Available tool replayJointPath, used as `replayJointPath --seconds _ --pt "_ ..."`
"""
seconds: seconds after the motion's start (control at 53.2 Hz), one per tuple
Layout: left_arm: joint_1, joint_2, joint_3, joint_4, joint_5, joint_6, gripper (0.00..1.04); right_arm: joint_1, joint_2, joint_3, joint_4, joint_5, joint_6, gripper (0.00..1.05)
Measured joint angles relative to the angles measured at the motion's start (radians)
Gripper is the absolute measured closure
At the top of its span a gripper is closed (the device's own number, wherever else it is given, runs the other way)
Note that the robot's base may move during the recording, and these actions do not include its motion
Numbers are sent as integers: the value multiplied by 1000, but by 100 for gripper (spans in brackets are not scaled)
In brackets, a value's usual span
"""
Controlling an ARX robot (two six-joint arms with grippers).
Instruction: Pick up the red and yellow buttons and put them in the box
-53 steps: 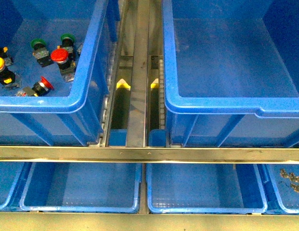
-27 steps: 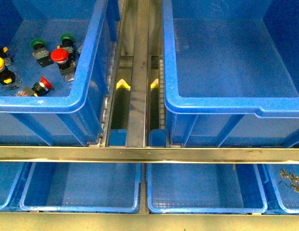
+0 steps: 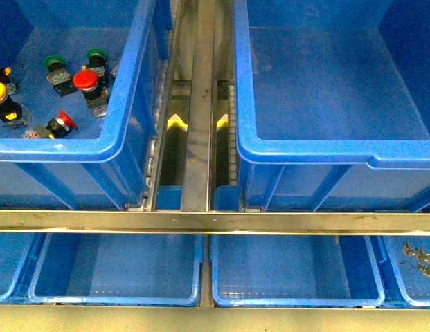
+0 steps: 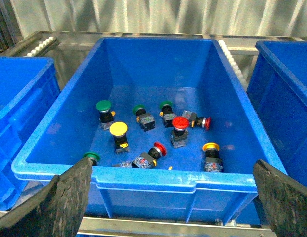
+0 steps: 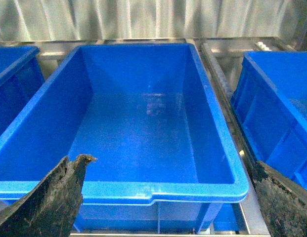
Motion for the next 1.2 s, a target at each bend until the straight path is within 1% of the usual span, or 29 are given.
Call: replayJointPath --seconds 0.47,0.489,0.526,0.545,0.564,0.602,0.639,0.715,0.771,0.809,0.827,0.846,0.884,0.94,1.015,1.128,1.203 --pt "0 0 0 0 -1 -2 8 0 0 0 0 0 0 6" --pt "-10 22 10 -32 -38 -36 8 0 0 0 0 0 0 6" --pt "-40 160 113 -256 -210 -187 8 0 0 0 0 0 0 6" --pt "-36 234 156 -321 -247 -248 8 0 0 0 0 2 0 6" --pt "-15 336 213 -373 -311 -347 8 0 0 0 0 2 0 6" --pt "29 481 296 -355 -322 -426 8 0 0 0 0 0 0 6" --pt "74 603 379 -279 -297 -444 8 0 0 0 0 0 0 6" --pt "120 735 488 -178 -214 -420 8 0 0 0 0 0 0 6" --pt "157 876 601 -96 -105 -354 8 0 0 0 0 0 0 6" --pt "174 986 678 -58 -18 -283 8 0 0 0 0 0 0 6" --pt "181 1026 702 -45 6 -257 8 0 0 0 0 0 0 6" --pt "191 1085 734 -26 49 -213 8 0 0 0 0 0 0 6" --pt "203 1189 789 -26 81 -167 8 0 0 0 0 0 0 6" --pt "220 1351 863 -26 163 -117 8 0 0 0 0 0 0 6" --pt "225 1521 949 -40 218 -81 8 0 0 0 0 0 0 6" --pt "193 1704 1070 -77 306 -42 8 0 0 0 0 0 0 6" --pt "164 1778 1125 -85 317 -18 8 0 0 0 0 0 0 6"
